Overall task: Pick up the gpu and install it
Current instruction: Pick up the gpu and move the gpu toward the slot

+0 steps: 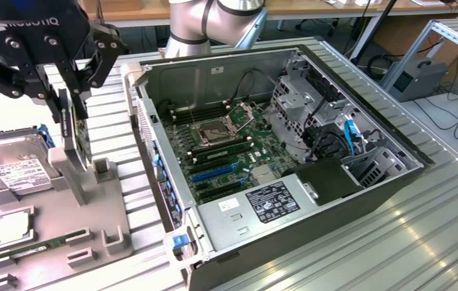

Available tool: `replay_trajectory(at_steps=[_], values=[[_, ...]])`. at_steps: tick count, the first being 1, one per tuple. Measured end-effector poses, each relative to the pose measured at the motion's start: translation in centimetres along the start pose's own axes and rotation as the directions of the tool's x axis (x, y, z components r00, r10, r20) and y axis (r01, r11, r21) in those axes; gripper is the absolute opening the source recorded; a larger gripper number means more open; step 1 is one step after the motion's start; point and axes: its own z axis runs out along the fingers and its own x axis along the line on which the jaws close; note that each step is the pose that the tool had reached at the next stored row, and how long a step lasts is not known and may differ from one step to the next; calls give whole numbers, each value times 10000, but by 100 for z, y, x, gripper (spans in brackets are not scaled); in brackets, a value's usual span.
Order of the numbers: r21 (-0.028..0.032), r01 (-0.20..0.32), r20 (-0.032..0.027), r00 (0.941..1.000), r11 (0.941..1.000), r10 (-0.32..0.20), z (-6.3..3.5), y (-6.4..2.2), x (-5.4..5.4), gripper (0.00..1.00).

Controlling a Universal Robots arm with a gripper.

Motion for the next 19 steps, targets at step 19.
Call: replay_trajectory(at_steps=[19], values=[[-55,-1,-28,10000,10000,1,-53,35,-863,27]])
